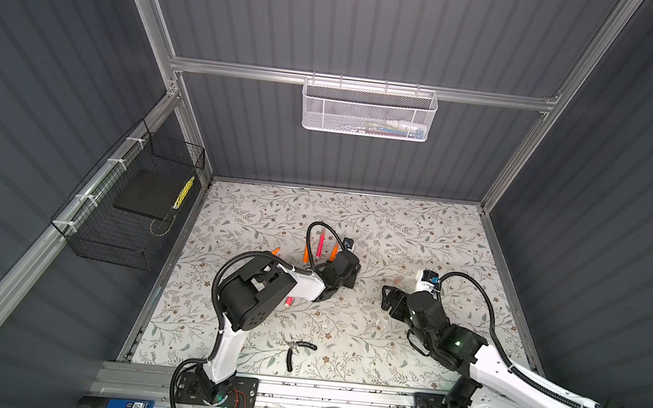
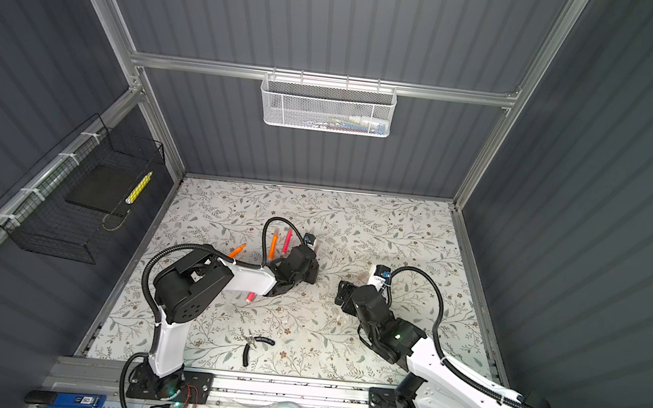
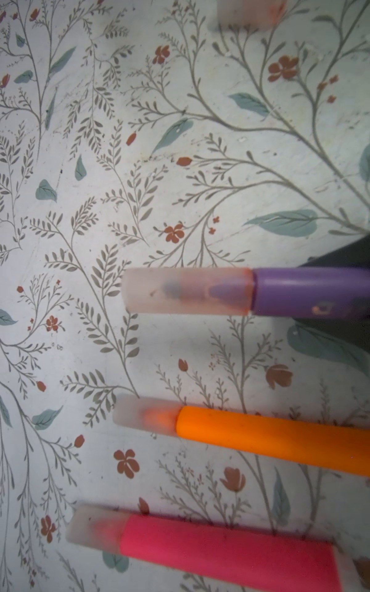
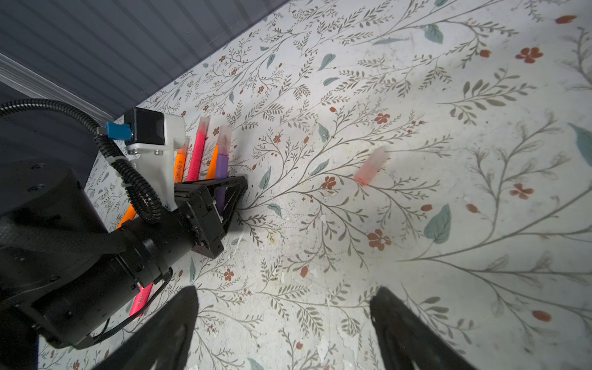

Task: Insert the pens into the pen caps
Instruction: 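Open and withdraw the right gripper while the left gripper lowers the capped marker, then release the capped purple marker and move the left gripper toward the pink marker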

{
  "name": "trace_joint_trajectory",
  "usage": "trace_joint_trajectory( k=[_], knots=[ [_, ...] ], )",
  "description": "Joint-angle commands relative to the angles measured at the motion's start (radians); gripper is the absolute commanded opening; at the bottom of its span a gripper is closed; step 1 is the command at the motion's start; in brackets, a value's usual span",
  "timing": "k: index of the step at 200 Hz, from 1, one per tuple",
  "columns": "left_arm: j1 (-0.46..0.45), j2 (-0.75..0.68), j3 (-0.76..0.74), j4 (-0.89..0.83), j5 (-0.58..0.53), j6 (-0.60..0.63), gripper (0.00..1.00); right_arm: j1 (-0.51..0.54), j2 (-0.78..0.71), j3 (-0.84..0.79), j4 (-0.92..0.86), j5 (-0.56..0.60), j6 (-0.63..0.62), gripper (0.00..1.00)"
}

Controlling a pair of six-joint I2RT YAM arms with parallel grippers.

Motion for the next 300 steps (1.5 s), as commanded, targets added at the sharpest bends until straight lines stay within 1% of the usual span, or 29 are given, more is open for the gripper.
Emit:
trace_joint_trajectory(
  k=[1, 31, 71, 88, 107, 122, 131, 143, 155, 179, 193, 202, 229, 248, 266, 287, 300],
  knots=[
    [0.0, 0.053, -0.023, -0.103, -0.003, 0.022, 0.2, -0.004, 0.005, 0.008, 0.019, -0.01, 0.01, 0.87],
    [0.001, 0.044, -0.021, -0.099, 0.015, 0.02, 0.31, -0.004, 0.001, 0.008, 0.021, -0.012, 0.013, 0.86],
    [0.003, 0.004, 0.01, -0.128, 0.047, 0.03, 0.41, -0.006, -0.029, 0.0, 0.012, -0.011, 0.015, 0.86],
    [0.005, -0.058, 0.044, -0.171, 0.068, 0.055, 0.49, -0.005, -0.049, -0.004, 0.004, -0.009, 0.014, 0.86],
    [0.006, -0.161, 0.096, -0.239, 0.097, 0.095, 0.62, -0.006, -0.07, -0.01, -0.005, -0.006, 0.013, 0.86],
    [0.005, -0.247, 0.128, -0.306, 0.103, 0.118, 0.67, -0.006, -0.083, -0.014, -0.011, -0.006, 0.016, 0.86],
    [0.007, -0.308, 0.121, -0.326, 0.1, 0.122, 0.69, -0.005, -0.089, -0.015, -0.016, -0.006, 0.016, 0.86],
    [0.005, -0.394, 0.084, -0.342, 0.076, 0.116, 0.71, -0.006, -0.098, -0.013, -0.023, -0.003, 0.012, 0.86],
    [0.006, -0.481, 0.026, -0.367, 0.027, 0.099, 0.72, -0.007, -0.104, -0.009, -0.028, -0.003, 0.008, 0.86],
    [0.006, -0.617, -0.091, -0.487, -0.143, 0.014, 0.73, -0.009, -0.108, -0.002, -0.032, -0.009, -0.001, 0.87],
    [0.005, -0.693, -0.196, -0.504, -0.204, -0.04, 0.74, -0.01, -0.104, 0.0, -0.032, -0.013, -0.001, 0.87],
    [0.007, -0.742, -0.263, -0.506, -0.229, -0.079, 0.74, -0.011, -0.1, -0.003, -0.029, -0.014, 0.0, 0.87],
    [0.006, -0.862, -0.434, -0.483, -0.227, -0.163, 0.75, -0.011, -0.085, -0.007, -0.019, -0.031, 0.011, 0.86],
    [0.006, -0.892, -0.516, -0.456, -0.202, -0.205, 0.76, -0.011, -0.08, -0.011, -0.018, -0.043, 0.019, 0.86],
    [0.006, -0.872, -0.565, -0.423, -0.197, -0.226, 0.76, -0.012, -0.079, -0.015, -0.019, -0.051, 0.027, 0.86],
    [0.005, -0.825, -0.563, -0.427, -0.24, -0.231, 0.76, -0.012, -0.076, -0.018, -0.019, -0.059, 0.031, 0.85],
    [0.006, -0.792, -0.561, -0.41, -0.241, -0.228, 0.76, -0.012, -0.071, -0.016, -0.019, -0.066, 0.032, 0.85]
  ],
)
